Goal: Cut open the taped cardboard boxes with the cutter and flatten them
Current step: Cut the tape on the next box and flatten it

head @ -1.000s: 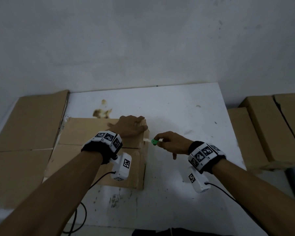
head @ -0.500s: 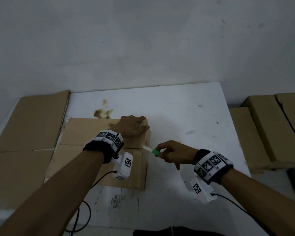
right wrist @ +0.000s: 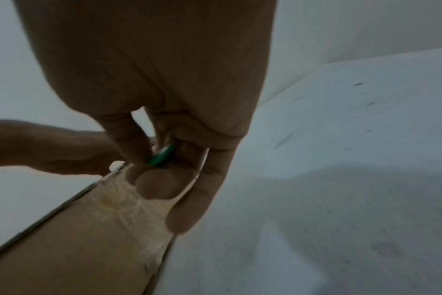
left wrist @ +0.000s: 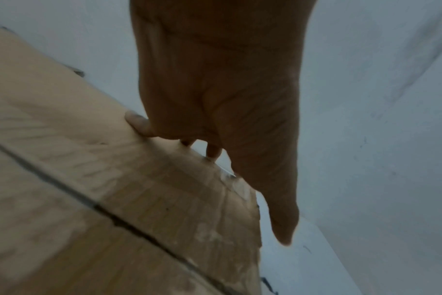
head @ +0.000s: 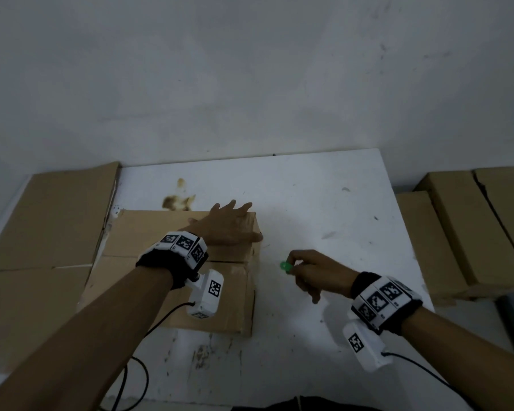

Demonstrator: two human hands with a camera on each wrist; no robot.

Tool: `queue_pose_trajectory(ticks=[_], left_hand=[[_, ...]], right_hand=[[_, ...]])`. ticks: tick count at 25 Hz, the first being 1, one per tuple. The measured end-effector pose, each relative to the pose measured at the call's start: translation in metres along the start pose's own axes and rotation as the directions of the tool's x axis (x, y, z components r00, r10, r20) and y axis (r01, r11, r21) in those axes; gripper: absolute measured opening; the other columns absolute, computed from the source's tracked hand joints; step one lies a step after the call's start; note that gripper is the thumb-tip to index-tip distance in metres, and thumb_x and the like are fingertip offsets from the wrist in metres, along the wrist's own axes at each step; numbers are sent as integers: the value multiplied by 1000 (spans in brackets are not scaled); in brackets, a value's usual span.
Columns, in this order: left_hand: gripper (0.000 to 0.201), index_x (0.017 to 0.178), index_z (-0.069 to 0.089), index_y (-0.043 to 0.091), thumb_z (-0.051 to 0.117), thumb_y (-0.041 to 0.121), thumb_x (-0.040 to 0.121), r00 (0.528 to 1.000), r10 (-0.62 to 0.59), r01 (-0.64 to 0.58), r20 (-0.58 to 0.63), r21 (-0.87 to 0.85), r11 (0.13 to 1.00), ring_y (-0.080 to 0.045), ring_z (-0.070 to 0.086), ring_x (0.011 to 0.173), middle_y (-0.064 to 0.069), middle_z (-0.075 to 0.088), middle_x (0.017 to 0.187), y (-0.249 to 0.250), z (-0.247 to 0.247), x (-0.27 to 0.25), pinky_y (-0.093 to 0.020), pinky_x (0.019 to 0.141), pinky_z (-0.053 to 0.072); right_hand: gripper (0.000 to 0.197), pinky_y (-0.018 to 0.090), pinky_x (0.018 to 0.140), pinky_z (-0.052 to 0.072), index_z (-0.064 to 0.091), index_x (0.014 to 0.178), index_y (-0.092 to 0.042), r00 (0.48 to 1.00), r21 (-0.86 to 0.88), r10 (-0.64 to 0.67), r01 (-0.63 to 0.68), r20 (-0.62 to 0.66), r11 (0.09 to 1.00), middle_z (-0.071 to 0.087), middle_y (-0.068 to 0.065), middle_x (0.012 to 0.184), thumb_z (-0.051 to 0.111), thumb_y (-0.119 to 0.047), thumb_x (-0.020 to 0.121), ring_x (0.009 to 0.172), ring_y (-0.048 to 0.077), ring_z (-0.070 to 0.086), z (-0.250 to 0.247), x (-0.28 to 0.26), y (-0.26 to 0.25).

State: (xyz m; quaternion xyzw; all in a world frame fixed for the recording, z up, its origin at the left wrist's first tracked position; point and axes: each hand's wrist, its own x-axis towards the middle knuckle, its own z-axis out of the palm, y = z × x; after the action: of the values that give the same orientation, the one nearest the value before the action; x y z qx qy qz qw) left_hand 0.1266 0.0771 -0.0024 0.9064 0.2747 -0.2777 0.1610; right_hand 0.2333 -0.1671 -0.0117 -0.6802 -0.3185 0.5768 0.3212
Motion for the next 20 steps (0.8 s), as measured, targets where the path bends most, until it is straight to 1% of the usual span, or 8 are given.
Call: queue_pose_trajectory(ticks=[2,5,8,10,13,16,18,20], left_hand=[[130,153,-6,47,44,105,48,1000,6,-6,-11,-4,1000,-35,-6,153,-6,-4,167,-5,3,0,-64,118,12],[120,156,3,45,66,85,62,998,32,-36,-51,-80,996,-31,-9,153,0,-5,167,-11,-1,-24,-63,119,11],[115,154,17,45,80,71,61,990,90,-109,-106,-188,976,-21,-12,153,5,-5,167,-25,2,-52,-57,122,7],[118,154,15,46,80,72,59,985,131,-145,-109,-137,980,-20,-15,152,5,-9,166,-35,13,-67,-54,123,-1],[136,152,-7,52,72,86,47,982,165,-168,-88,-34,985,-18,-30,148,8,-27,162,-42,35,-74,-58,116,-16],[143,148,-21,55,65,93,41,980,177,-176,-94,11,984,-22,-37,144,5,-36,159,-46,44,-73,-60,111,-21],[142,147,-22,53,66,93,44,977,188,-186,-99,24,982,-23,-37,144,5,-35,159,-46,44,-71,-60,111,-23],[139,148,-23,52,62,95,46,972,192,-189,-134,33,981,-23,-36,145,6,-34,160,-47,45,-71,-60,112,-23]], right_hand=[[24,37,52,52,50,93,-9,994,88,19,-9,-107,996,55,15,71,43,-29,105,48,25,49,-1,6,-12],[21,43,57,55,47,101,-11,983,343,98,-40,-154,939,54,17,81,33,-27,101,52,28,51,12,16,-36],[30,46,62,60,50,112,-9,984,400,92,-24,-152,916,58,18,94,49,-36,100,66,29,61,34,30,-54],[25,46,68,62,49,97,-11,977,334,45,28,-208,942,57,16,97,66,-28,93,70,27,65,51,40,-61],[33,43,73,61,40,90,-19,949,330,74,34,-308,943,56,18,98,72,-10,86,72,25,65,63,49,-64],[30,36,65,60,43,91,-12,944,448,157,-11,-289,894,57,16,84,70,-1,86,68,25,63,66,51,-68],[16,31,57,58,53,88,-3,942,557,200,-16,-271,830,58,17,76,68,4,87,63,24,63,63,50,-74],[7,29,56,57,60,87,2,937,601,238,-39,-255,798,61,16,75,66,4,88,61,22,62,60,53,-80]])
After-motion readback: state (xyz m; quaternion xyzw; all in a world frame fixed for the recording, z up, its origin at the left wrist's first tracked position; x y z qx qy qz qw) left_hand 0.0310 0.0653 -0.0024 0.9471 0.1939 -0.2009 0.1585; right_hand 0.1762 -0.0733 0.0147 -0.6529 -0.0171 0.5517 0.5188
